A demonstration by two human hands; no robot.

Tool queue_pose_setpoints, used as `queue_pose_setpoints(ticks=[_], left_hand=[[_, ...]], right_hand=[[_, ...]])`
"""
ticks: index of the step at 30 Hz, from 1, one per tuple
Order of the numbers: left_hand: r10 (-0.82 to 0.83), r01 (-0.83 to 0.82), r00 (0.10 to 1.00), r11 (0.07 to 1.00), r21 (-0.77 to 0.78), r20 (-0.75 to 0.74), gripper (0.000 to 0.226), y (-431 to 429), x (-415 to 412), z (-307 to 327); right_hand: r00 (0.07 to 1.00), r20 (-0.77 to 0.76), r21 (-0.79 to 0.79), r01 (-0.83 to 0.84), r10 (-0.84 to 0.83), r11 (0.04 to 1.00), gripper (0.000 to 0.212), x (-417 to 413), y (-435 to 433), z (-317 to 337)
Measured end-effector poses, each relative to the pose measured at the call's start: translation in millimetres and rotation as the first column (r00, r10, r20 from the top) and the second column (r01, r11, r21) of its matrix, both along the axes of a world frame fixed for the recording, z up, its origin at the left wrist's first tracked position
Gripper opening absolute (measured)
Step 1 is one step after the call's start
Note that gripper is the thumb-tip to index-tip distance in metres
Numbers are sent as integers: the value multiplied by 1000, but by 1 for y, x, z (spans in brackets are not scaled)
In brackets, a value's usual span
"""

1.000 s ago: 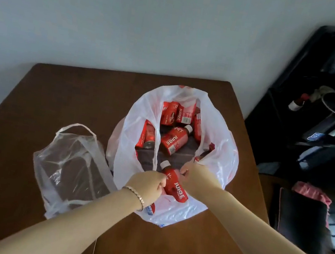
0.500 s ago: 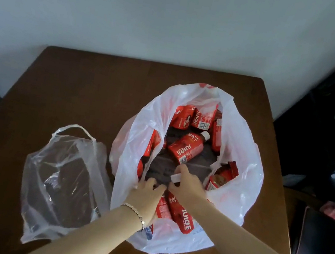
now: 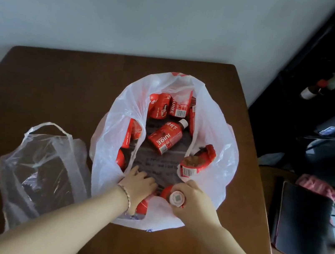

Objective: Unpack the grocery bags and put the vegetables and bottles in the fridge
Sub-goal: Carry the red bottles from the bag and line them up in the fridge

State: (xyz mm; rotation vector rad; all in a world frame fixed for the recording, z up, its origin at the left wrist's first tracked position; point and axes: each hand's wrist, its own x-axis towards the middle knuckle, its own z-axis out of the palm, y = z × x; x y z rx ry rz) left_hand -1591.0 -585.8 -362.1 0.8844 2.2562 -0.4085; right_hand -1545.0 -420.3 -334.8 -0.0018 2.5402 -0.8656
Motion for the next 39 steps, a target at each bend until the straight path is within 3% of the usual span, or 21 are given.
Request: queue_pose_setpoints(ticks=[4,8,10,13,16,18,23,28,32,34,36,39], left_hand=[[287,-287,958,938,197,26,76,-17,9,2],[639,-640,745,601,479,195,61,-25,12,4],[688,-699,682,514,498,248,62,-24,14,9],[668,-649,725,580,492,168,62,-21,23,15],[563,-466,825,715,521,-34,35,-14,31,23],[472,-348,869,796,496,-148,29,-7,33,25],[527,-404,811,819,407,-254,39,-5,22,22],[354,-247,902,892,378,-245,44,-1,22,18],[249,-114,943,865,488,-221,43,2,18,19],[218,-68,941,869,489,-257,53,3,17,18],[168,22,936,850,527,-309,62,3,12,16],[84,169,922,791,588,-377,54,1,4,3]], right_hand=[[996,-6,-7,91,-91,996,29,11,5,-4],[993,-12,-5,118,-118,993,27,10,0,-4],[996,-15,25,87,-86,996,29,8,-8,-4],[997,-17,73,72,-71,995,34,8,-17,-5],[993,-23,50,120,-119,992,39,10,-17,-8],[991,-25,26,132,-131,991,39,12,-16,-9],[985,36,-85,170,-167,982,35,13,-14,-15],[983,96,-105,168,-158,980,38,5,-12,-17],[968,169,-115,208,-187,971,45,-16,-6,-17],[981,155,-58,124,-114,991,45,-22,-4,-13],[987,149,1,-60,59,998,44,-23,-2,-6],[918,207,38,-353,339,935,42,-27,4,9]])
